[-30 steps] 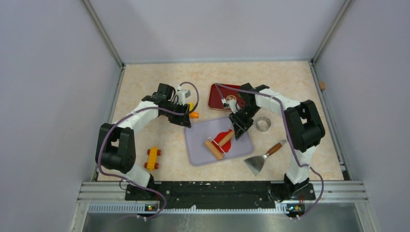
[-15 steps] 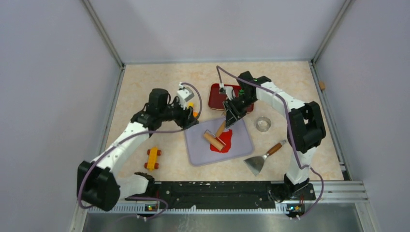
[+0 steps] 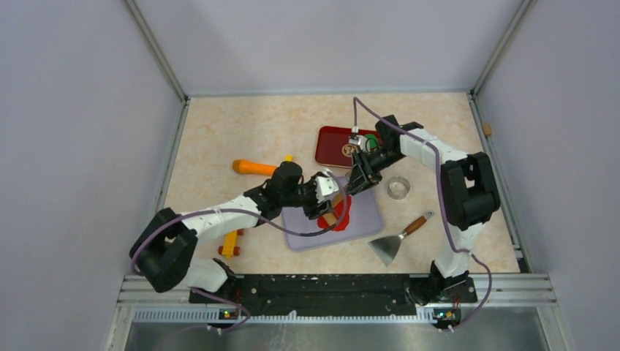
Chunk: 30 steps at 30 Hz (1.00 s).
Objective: Roll out the dumpling wrappers from the dough
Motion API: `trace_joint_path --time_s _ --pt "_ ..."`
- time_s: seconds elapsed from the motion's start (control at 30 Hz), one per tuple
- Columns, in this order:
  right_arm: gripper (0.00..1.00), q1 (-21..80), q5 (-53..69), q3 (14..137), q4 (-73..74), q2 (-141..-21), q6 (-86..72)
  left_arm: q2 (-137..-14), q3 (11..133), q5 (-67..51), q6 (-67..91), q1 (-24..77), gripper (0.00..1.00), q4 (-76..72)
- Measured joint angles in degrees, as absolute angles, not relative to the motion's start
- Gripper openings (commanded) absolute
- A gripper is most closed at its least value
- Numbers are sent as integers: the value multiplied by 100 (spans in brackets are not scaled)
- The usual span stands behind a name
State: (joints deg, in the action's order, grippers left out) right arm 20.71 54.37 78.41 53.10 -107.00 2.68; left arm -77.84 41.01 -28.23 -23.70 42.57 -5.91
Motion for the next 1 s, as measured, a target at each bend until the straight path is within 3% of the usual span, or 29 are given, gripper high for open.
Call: trace_joint_path --time_s 0.3,0.4,0.53,0.57,0.7,0.77,0.93,1.0 --pt "0 1970 5686 7526 5063 -10466 -12 -8735 4241 -2438 -2196 4388 55 -1533" --pt "0 1968 5714 7496 5039 -10431 -60 -9039 4421 -2464 -2191 4438 38 -1594" --pt "0 1905 5710 7476 5105 -10363 -71 -9319 4678 -2589 -2104 4458 2 -1575" --pt "0 1872 5717 7448 5153 -10331 -69 -9349 4742 -2628 -2112 4445 0 -1540" --pt "24 1813 5697 7446 5240 -10204 -1 -9373 4882 -2753 -2117 4440 0 -1470" --pt "32 1813 5623 7435 5280 -10127 -30 -9373 4915 -2834 -2115 4440 0 -1444" --pt "32 1813 5457 7310 5315 -9961 -215 -9371 5028 -3009 -2110 4462 0 -1201" --pt "20 1813 5378 7183 5332 -9891 -263 -9371 5057 -3044 -2110 4510 0 -1081"
